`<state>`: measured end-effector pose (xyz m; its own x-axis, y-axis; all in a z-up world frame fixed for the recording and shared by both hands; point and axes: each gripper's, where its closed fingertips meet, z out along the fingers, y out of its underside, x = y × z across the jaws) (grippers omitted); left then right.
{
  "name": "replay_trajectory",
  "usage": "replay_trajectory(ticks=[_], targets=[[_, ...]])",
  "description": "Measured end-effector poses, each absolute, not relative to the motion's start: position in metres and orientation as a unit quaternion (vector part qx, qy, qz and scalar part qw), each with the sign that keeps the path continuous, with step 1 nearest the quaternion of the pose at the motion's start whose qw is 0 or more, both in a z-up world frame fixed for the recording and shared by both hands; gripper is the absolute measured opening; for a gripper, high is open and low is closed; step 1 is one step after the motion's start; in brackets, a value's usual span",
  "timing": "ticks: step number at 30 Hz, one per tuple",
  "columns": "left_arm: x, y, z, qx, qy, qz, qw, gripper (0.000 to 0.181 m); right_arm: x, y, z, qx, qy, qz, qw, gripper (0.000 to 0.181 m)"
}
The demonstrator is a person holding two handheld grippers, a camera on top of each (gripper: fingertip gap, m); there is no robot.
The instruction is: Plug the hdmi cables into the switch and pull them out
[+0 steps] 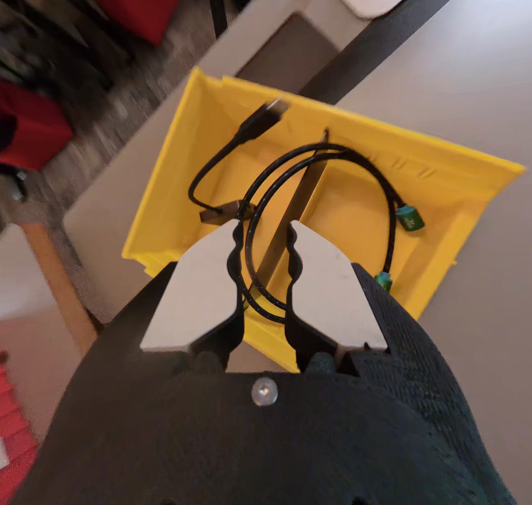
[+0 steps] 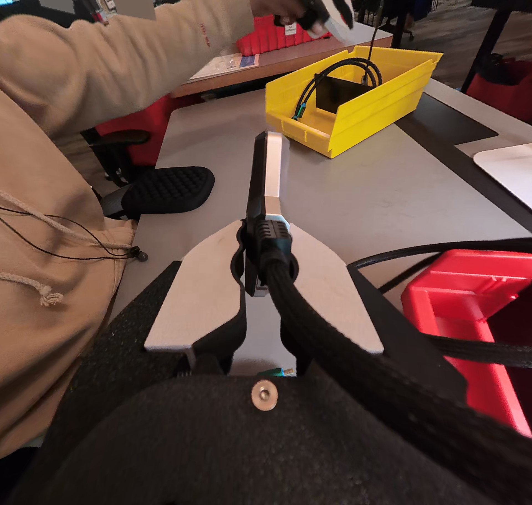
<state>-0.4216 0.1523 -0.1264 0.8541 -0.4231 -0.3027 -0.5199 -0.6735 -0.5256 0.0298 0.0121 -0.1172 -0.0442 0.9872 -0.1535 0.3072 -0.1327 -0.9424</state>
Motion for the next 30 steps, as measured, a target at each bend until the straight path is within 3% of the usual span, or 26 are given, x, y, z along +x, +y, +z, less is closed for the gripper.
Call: replay_trajectory(ticks=[1, 11, 15, 20, 24, 30], targets=[[-0.431, 0.157, -0.14, -0.923, 0.243, 0.061, 0.292, 0.029, 0.028, 0.011, -0.117, -0.588, -0.552, 0.47, 0.36, 0.023], [-0.451, 0.191, -0.165, -0.937, 0.128, -0.177, 0.274, 0.028, 0.022, 0.016, -0.121, -0.583, -0.549, 0.495, 0.337, 0.023], [-0.441, 0.18, -0.175, -0.928, 0.128, -0.276, 0.214, 0.03, 0.018, 0.021, -0.128, -0.584, -0.543, 0.509, 0.324, 0.023], [-0.436, 0.174, -0.168, -0.915, 0.145, -0.318, 0.203, 0.009, 0.012, 0.026, -0.132, -0.585, -0.543, 0.516, 0.311, 0.023], [-0.435, 0.165, -0.133, -0.924, 0.182, -0.258, 0.215, 0.007, 0.009, 0.028, -0.126, -0.579, -0.547, 0.516, 0.314, 0.023], [-0.4, 0.114, -0.003, -0.918, 0.256, -0.138, 0.268, 0.007, 0.007, 0.026, -0.111, -0.573, -0.554, 0.504, 0.333, 0.023]])
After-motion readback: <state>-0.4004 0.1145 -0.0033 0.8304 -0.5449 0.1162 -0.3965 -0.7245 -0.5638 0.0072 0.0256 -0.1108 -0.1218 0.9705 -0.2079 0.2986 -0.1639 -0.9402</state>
